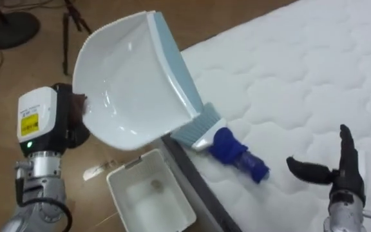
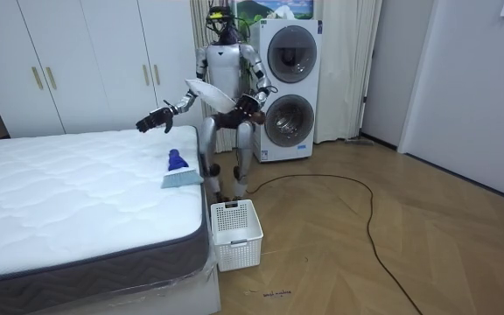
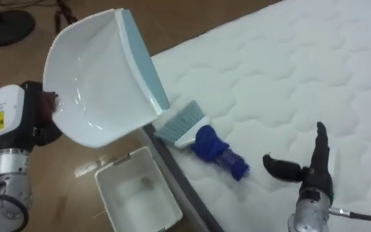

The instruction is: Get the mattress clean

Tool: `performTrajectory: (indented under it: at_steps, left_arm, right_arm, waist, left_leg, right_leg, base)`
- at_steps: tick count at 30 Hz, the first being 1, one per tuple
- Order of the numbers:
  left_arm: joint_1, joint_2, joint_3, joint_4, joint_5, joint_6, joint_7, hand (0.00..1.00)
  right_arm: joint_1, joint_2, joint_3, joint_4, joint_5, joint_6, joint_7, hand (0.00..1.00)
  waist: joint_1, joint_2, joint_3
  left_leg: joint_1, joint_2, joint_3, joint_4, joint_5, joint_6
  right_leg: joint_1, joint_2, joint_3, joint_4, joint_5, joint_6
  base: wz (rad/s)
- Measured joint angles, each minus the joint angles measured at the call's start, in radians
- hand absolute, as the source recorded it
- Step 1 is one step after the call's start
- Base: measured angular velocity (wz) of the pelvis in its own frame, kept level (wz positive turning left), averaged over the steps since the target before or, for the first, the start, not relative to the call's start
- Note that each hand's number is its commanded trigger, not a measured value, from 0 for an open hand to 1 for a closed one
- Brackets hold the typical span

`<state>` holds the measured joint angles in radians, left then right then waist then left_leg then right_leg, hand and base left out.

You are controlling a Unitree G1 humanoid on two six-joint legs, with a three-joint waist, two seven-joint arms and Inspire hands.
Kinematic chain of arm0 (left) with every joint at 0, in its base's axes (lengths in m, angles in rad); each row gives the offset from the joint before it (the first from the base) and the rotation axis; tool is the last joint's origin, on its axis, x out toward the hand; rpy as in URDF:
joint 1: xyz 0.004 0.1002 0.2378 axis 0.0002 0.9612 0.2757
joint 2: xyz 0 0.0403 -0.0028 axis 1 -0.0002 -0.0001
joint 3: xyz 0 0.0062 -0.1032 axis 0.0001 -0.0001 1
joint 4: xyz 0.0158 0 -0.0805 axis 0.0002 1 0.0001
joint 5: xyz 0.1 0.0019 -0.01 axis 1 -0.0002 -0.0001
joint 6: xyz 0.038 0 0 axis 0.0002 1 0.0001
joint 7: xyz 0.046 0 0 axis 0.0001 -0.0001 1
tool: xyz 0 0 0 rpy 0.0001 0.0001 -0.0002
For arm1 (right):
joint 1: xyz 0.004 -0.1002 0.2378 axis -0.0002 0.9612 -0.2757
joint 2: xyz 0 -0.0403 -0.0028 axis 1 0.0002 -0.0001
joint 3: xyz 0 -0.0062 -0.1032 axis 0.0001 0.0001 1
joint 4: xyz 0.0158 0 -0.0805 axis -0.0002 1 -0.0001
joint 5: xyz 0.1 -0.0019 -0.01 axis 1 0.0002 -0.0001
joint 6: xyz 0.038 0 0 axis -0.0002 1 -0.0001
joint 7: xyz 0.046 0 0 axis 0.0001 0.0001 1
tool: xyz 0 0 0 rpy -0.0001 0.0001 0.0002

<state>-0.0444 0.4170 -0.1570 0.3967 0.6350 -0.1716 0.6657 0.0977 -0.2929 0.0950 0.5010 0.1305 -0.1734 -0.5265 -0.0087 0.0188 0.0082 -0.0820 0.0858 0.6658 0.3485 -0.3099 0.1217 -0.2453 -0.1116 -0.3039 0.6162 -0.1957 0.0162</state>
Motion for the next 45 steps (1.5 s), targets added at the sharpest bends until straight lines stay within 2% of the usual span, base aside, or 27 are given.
performTrajectory:
  at_steps: [2, 5, 6, 7, 9, 10, 12, 14, 15, 16, 20, 23, 25, 29, 30, 31, 32, 33, 34, 35, 36, 37, 38, 39, 40, 42, 45]
  left_arm:
    - [-0.001, -0.012, -0.001, -0.006, -0.018, 0.000, -0.003, 1.00]
    - [0.000, -0.016, -0.003, -0.009, -0.060, 0.003, -0.024, 1.00]
    - [0.001, -0.016, -0.003, -0.010, -0.075, 0.005, -0.027, 1.00]
    - [0.005, -0.017, -0.002, -0.011, -0.093, 0.006, -0.036, 1.00]
    - [0.005, -0.017, 0.001, -0.019, -0.102, 0.007, -0.044, 1.00]
    - [0.004, -0.017, 0.000, -0.032, -0.106, 0.007, -0.045, 1.00]
    - [0.001, -0.019, -0.007, -0.039, -0.115, 0.006, -0.051, 1.00]
    - [0.002, -0.024, -0.009, -0.039, -0.122, 0.006, -0.070, 1.00]
    - [0.002, -0.025, -0.009, -0.039, -0.122, 0.006, -0.071, 1.00]
    - [0.002, -0.032, -0.009, -0.039, -0.122, 0.007, -0.072, 1.00]
    - [0.041, -0.062, -0.010, -0.039, -0.122, 0.015, -0.098, 1.00]
    - [0.068, -0.077, -0.012, -0.039, -0.120, 0.025, -0.121, 1.00]
    - [0.078, -0.093, -0.024, -0.039, -0.115, 0.052, -0.141, 1.00]
    - [0.088, -0.098, -0.059, -0.039, -0.122, 0.061, -0.178, 1.00]
    - [0.094, -0.098, -0.064, -0.038, -0.126, 0.061, -0.178, 0.84]
    - [0.098, -0.099, -0.070, -0.033, -0.133, 0.062, -0.182, 0.54]
    - [0.112, -0.102, -0.071, -0.030, -0.135, 0.064, -0.194, 0.29]
    - [0.122, -0.102, -0.071, -0.029, -0.139, 0.064, -0.200, 0.00]
    - [0.143, -0.106, -0.069, -0.029, -0.151, 0.065, -0.215, 0.00]
    - [0.158, -0.116, -0.062, -0.029, -0.150, 0.070, -0.231, 0.00]
    - [0.163, -0.121, -0.059, -0.028, -0.150, 0.075, -0.239, 0.00]
    - [0.172, -0.123, -0.056, -0.018, -0.150, 0.076, -0.248, 0.00]
    - [0.175, -0.124, -0.056, -0.006, -0.150, 0.076, -0.249, 0.00]
    - [0.182, -0.130, -0.049, 0.020, -0.150, 0.077, -0.259, 0.00]
    - [0.198, -0.133, -0.042, 0.036, -0.142, 0.079, -0.265, 0.00]
    - [0.223, -0.136, -0.042, 0.055, -0.138, 0.081, -0.265, 0.00]
    - [0.245, -0.142, -0.042, 0.080, -0.144, 0.081, -0.265, 0.00]
  right_arm:
    - [-0.001, 0.002, 0.002, -0.001, 0.026, -0.001, 0.001, 0.00]
    - [-0.003, 0.002, 0.010, -0.003, 0.040, -0.009, -0.001, 0.00]
    - [-0.005, 0.002, 0.014, -0.003, 0.040, -0.009, -0.001, 0.00]
    - [-0.005, 0.002, 0.023, -0.003, 0.037, -0.009, -0.001, 0.00]
    - [-0.005, 0.002, 0.040, -0.009, 0.029, -0.013, -0.005, 0.00]
    - [-0.006, 0.002, 0.043, -0.019, 0.024, -0.013, -0.005, 0.00]
    - [-0.007, 0.002, 0.050, -0.022, 0.024, -0.013, -0.004, 0.00]
    - [-0.007, 0.001, 0.077, -0.022, 0.023, -0.013, 0.006, 0.00]
    - [-0.007, 0.001, 0.083, -0.022, 0.023, -0.013, 0.007, 0.00]
    - [-0.004, 0.002, 0.088, -0.021, 0.022, -0.013, 0.011, 0.00]
    - [0.006, 0.006, 0.094, 0.009, 0.001, -0.013, 0.048, 0.00]
    - [0.024, 0.014, 0.081, 0.015, -0.050, -0.014, 0.089, 0.00]
    - [0.027, 0.015, 0.080, 0.058, -0.093, -0.013, 0.131, 0.00]
    - [0.050, 0.015, 0.078, 0.101, -0.091, -0.011, 0.210, 0.00]
    - [0.050, 0.015, 0.079, 0.115, -0.092, -0.011, 0.221, 0.00]
    - [0.050, 0.014, 0.079, 0.136, -0.098, -0.006, 0.240, 0.00]
    - [0.049, 0.014, 0.079, 0.158, -0.107, 0.001, 0.263, 0.00]
    - [0.049, 0.014, 0.080, 0.166, -0.107, 0.002, 0.276, 0.00]
    - [0.048, 0.014, 0.080, 0.188, -0.106, 0.002, 0.297, 0.00]
    - [0.050, 0.014, 0.079, 0.200, -0.109, 0.018, 0.314, 0.00]
    - [0.051, 0.013, 0.079, 0.203, -0.112, 0.029, 0.323, 0.00]
    - [0.050, 0.013, 0.080, 0.216, -0.118, 0.043, 0.340, 0.00]
    - [0.048, 0.013, 0.081, 0.231, -0.124, 0.044, 0.346, 0.00]
    - [0.047, 0.011, 0.080, 0.255, -0.139, 0.051, 0.361, 0.00]
    - [0.048, 0.011, 0.078, 0.282, -0.140, 0.060, 0.373, 0.00]
    - [0.053, 0.013, 0.079, 0.321, -0.140, 0.069, 0.379, 0.00]
    - [0.063, 0.021, 0.078, 0.368, -0.163, 0.081, 0.379, 0.00]
  waist:
    - [0.014, -0.020, -0.0007]
    - [0.013, -0.045, 0.0008]
    - [0.015, -0.047, 0.0037]
    - [0.028, -0.045, 0.0044]
    - [0.041, -0.043, 0.0042]
    - [0.039, -0.042, 0.0043]
    - [0.033, -0.041, 0.0042]
    - [0.016, -0.041, 0.0043]
    - [0.010, -0.040, 0.0046]
    - [0.005, -0.034, 0.0048]
    - [-0.030, -0.026, 0.0032]
    - [-0.054, -0.013, -0.0001]
    - [-0.075, -0.009, 0.0001]
    - [-0.088, -0.013, -0.0014]
    - [-0.088, -0.015, -0.0031]
    - [-0.078, -0.019, -0.0016]
    - [-0.061, -0.021, -0.0008]
    - [-0.054, -0.021, -0.0009]
    - [-0.036, -0.019, -0.0022]
    - [-0.027, -0.017, -0.0035]
    - [-0.023, -0.015, -0.0044]
    - [-0.012, -0.014, -0.0053]
    - [-0.010, -0.013, -0.0055]
    - [-0.012, -0.012, -0.0056]
    - [-0.012, -0.008, -0.0090]
    - [-0.013, -0.009, -0.0083]
    - [-0.019, -0.010, -0.0077]
  left_leg:
    - [0.017, -0.001, 0.077, -0.008, 0.000, 0.000]
    - [-0.015, 0.003, 0.118, 0.025, -0.002, 0.003]
    - [-0.024, 0.011, 0.110, 0.038, -0.002, 0.003]
    - [-0.045, 0.023, 0.052, 0.063, -0.002, 0.003]
    - [-0.070, 0.039, -0.009, 0.105, -0.001, 0.002]
    - [-0.085, 0.050, -0.009, 0.129, -0.002, 0.001]
    - [-0.091, 0.057, -0.004, 0.138, -0.002, 0.001]
    - [-0.091, 0.068, 0.021, 0.140, -0.013, -0.020]
    - [-0.093, 0.074, 0.030, 0.147, -0.013, -0.021]
    - [-0.096, 0.092, 0.046, 0.156, -0.013, -0.024]
    - [-0.063, 0.124, 0.077, 0.155, 0.007, -0.038]
    - [-0.061, 0.146, 0.085, 0.155, 0.024, -0.045]
    - [-0.059, 0.164, 0.095, 0.153, 0.041, -0.051]
    - [-0.045, 0.173, 0.114, 0.117, 0.083, -0.073]
    - [-0.042, 0.174, 0.115, 0.112, 0.089, -0.079]
    - [-0.034, 0.160, 0.055, 0.102, 0.102, -0.096]
    - [-0.027, 0.129, -0.071, 0.081, 0.114, -0.119]
    - [-0.026, 0.119, -0.139, 0.076, 0.119, -0.130]
    - [-0.020, 0.099, -0.283, 0.068, 0.130, -0.147]
    - [-0.018, 0.087, -0.398, 0.069, 0.134, -0.154]
    - [-0.018, 0.084, -0.439, 0.072, 0.133, -0.155]
    - [-0.014, 0.077, -0.509, 0.076, 0.131, -0.158]
    - [-0.011, 0.073, -0.538, 0.075, 0.130, -0.161]
    - [-0.005, 0.070, -0.588, 0.074, 0.123, -0.174]
    - [0.014, 0.068, -0.612, 0.062, 0.117, -0.186]
    - [0.054, 0.067, -0.618, 0.020, 0.111, -0.196]
    - [0.092, 0.068, -0.619, -0.019, 0.104, -0.209]
  right_leg:
    - [0.087, -0.080, -0.005, 0.082, -0.039, 0.035]
    - [0.194, -0.154, -0.042, 0.013, -0.014, 0.056]
    - [0.193, -0.152, -0.054, -0.011, -0.018, 0.063]
    - [0.194, -0.146, -0.079, -0.048, -0.024, 0.072]
    - [0.199, -0.143, -0.111, -0.094, -0.035, 0.088]
    - [0.203, -0.139, -0.133, -0.118, -0.043, 0.092]
    - [0.194, -0.140, -0.135, -0.142, -0.053, 0.094]
    - [0.170, -0.139, -0.134, -0.150, -0.079, 0.095]
    - [0.165, -0.139, -0.134, -0.149, -0.082, 0.095]
    - [0.152, -0.131, -0.132, -0.144, -0.082, 0.089]
    - [0.155, -0.109, -0.112, -0.156, -0.081, 0.059]
    - [0.155, -0.086, -0.110, -0.179, -0.080, 0.048]
    - [0.151, -0.066, -0.102, -0.188, -0.073, 0.034]
    - [0.132, -0.032, -0.055, -0.203, -0.066, 0.007]
    - [0.126, -0.027, -0.044, -0.203, -0.065, 0.003]
    - [0.122, -0.018, -0.017, -0.205, -0.064, -0.007]
    - [0.121, -0.001, 0.027, -0.207, -0.056, -0.014]
    - [0.122, 0.011, 0.054, -0.211, -0.052, -0.022]
    - [0.123, 0.038, 0.108, -0.222, -0.046, -0.031]
    - [0.124, 0.062, 0.153, -0.231, -0.040, -0.040]
    - [0.124, 0.074, 0.172, -0.235, -0.037, -0.045]
    - [0.125, 0.094, 0.216, -0.236, -0.029, -0.057]
    - [0.126, 0.102, 0.234, -0.236, -0.022, -0.070]
    - [0.123, 0.121, 0.270, -0.235, -0.020, -0.074]
    - [0.122, 0.135, 0.302, -0.234, -0.019, -0.076]
    - [0.124, 0.153, 0.337, -0.234, -0.019, -0.078]
    - [0.132, 0.163, 0.347, -0.235, -0.016, -0.080]
  base:
    - [-0.95]
    - [-0.71]
    - [-0.95]
    - [-0.99]
    - [-1.18]
    - [-1.15]
    - [-0.83]
    - [-0.74]
    - [-0.51]
    - [-0.37]
    - [-0.31]
    - [-0.19]
    - [-0.16]
    - [-0.24]
    - [-0.55]
    - [-0.83]
    - [-0.98]
    - [-1.28]
    - [-1.33]
    - [-1.27]
    - [-1.16]
    - [-0.88]
    - [-1.05]
    - [-0.96]
    - [-0.90]
    - [-0.69]
    - [-0.29]
